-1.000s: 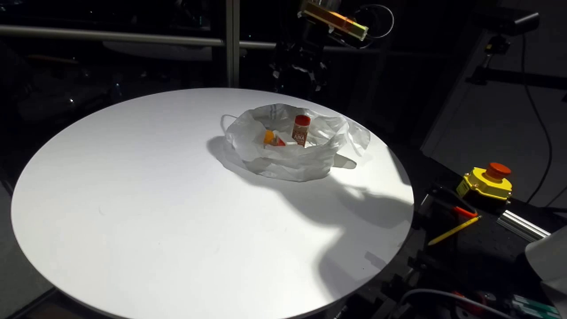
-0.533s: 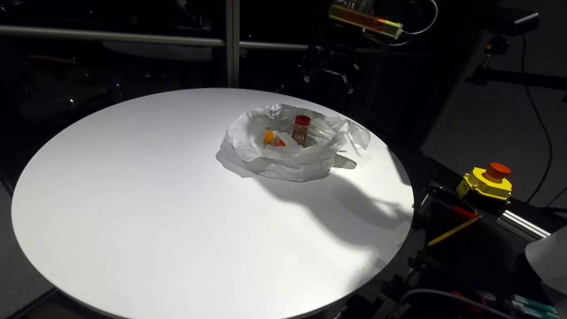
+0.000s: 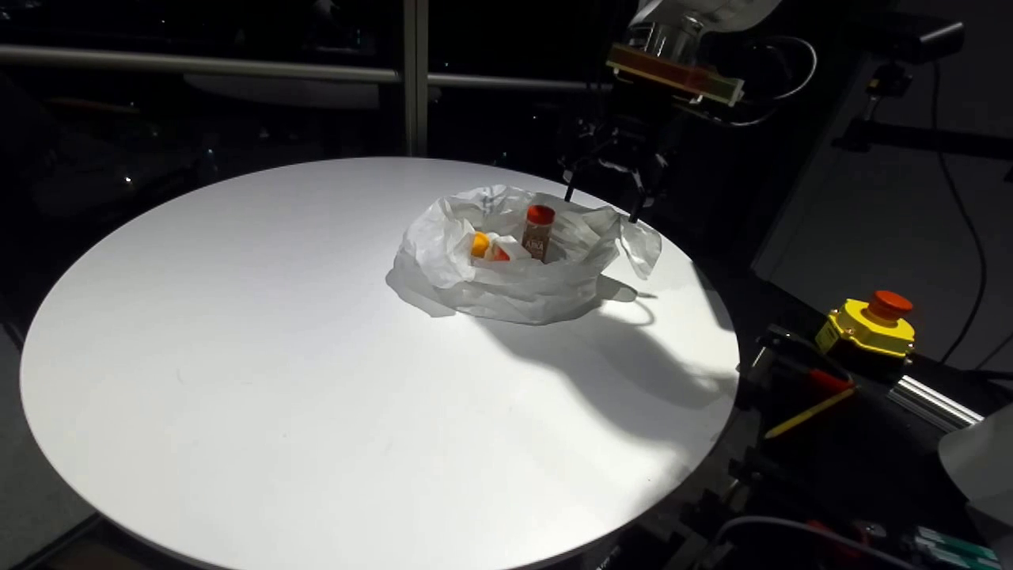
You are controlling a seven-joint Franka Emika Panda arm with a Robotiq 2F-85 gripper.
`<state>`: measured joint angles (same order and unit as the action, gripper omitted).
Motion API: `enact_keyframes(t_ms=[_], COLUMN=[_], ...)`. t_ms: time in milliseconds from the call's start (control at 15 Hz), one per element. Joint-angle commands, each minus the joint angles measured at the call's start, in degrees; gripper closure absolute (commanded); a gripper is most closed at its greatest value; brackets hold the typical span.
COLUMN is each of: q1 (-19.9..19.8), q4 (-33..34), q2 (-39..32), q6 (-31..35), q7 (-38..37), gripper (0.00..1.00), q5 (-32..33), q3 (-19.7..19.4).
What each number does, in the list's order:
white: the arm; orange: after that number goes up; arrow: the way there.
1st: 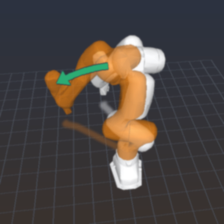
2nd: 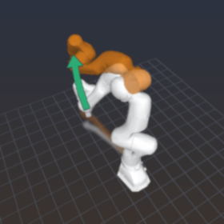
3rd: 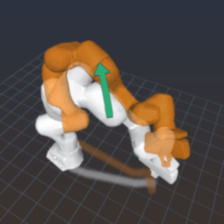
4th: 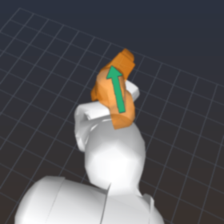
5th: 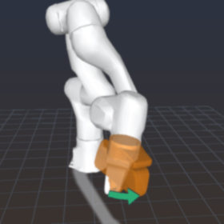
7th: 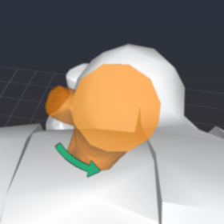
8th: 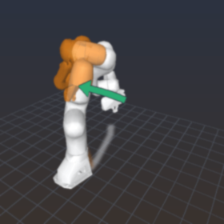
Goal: Put the containers in the plastic bag, pull the plastic bag upwards
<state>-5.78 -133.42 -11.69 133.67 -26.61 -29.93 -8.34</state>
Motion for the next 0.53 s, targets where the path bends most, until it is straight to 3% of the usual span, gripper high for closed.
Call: enact_keyframes(t_ms=[0, 467], q1=[-0.6, -0.1], q4=[-2.5, -7.3], q2=[-1.2, -3.0], q6=[7.5, 21.5], q7=[1.3, 2.6], gripper=[0.00, 0.00], q5=[-6.7, -16.0], q3=[1.2, 2.0])
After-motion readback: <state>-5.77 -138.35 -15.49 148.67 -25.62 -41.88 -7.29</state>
